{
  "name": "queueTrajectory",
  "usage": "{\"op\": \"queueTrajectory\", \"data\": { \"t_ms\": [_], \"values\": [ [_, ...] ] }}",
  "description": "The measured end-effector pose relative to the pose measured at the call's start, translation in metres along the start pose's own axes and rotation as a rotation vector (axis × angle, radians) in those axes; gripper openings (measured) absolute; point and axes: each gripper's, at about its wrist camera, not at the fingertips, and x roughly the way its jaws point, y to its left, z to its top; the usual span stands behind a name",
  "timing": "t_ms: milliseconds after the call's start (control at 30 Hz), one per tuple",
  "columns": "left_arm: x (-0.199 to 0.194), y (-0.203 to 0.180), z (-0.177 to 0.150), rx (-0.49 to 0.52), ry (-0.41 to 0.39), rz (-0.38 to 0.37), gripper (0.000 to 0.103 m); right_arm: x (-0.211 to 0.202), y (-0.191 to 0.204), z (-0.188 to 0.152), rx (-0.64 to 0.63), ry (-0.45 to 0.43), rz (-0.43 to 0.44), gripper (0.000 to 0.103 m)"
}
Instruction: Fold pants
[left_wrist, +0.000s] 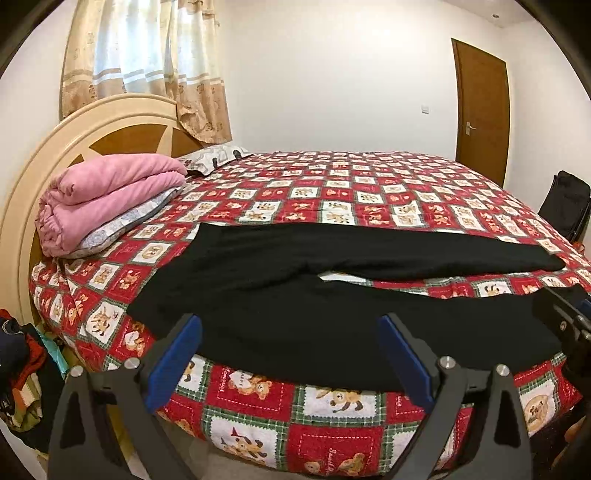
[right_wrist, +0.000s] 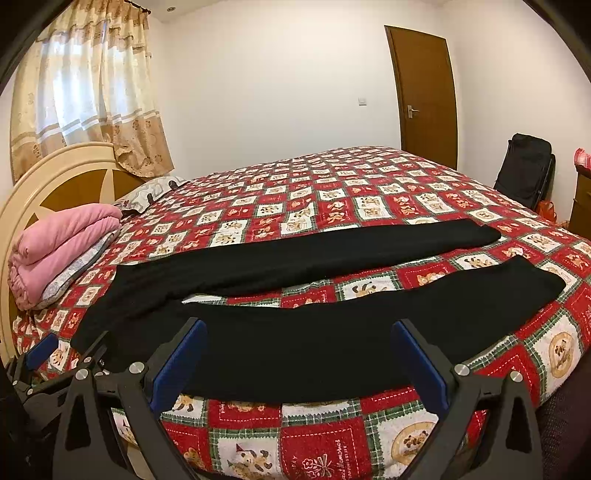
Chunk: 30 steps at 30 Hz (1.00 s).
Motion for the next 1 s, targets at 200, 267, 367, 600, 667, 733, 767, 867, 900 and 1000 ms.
{"op": "queueTrajectory", "data": {
  "t_ms": [200,267,367,600,667,733,767,867,900,1000],
  "values": [
    [-0.002,-0.004,-0.003,0.013,-0.008,0.001,0.099,0.0,0.0,0.0,0.003,0.003,0.0,0.101],
    [-0.003,-0.006,-0.004,0.016,-0.009,0.004,0.099,0.0,0.0,0.0,0.001,0.003,0.0,0.101],
    [-0.004,-0.007,-0.004,0.015,-0.008,0.004,0.099,0.0,0.0,0.0,0.002,0.002,0.0,0.101],
    [-0.004,-0.009,-0.003,0.019,-0.009,0.004,0.099,0.0,-0.001,0.0,0.006,0.006,-0.001,0.101],
    [-0.004,-0.01,-0.003,0.017,-0.007,0.006,0.099,0.0,-0.001,0.0,0.005,0.006,-0.002,0.101],
    [-0.004,-0.011,-0.003,0.015,-0.003,0.006,0.099,0.0,-0.001,0.001,0.005,0.006,-0.001,0.101],
    [-0.004,-0.011,-0.003,0.014,-0.001,0.005,0.099,0.0,-0.001,0.001,0.007,0.006,-0.002,0.101],
    [-0.003,-0.01,-0.003,0.014,0.004,0.0,0.099,0.0,-0.001,0.0,0.009,0.008,-0.002,0.101],
    [-0.003,-0.01,-0.003,0.014,0.004,0.0,0.099,0.0,-0.001,0.0,0.008,0.009,-0.001,0.101],
    [-0.003,-0.008,-0.002,0.014,0.006,-0.001,0.099,0.001,-0.001,-0.001,0.009,0.014,-0.001,0.101]
  ]
}}
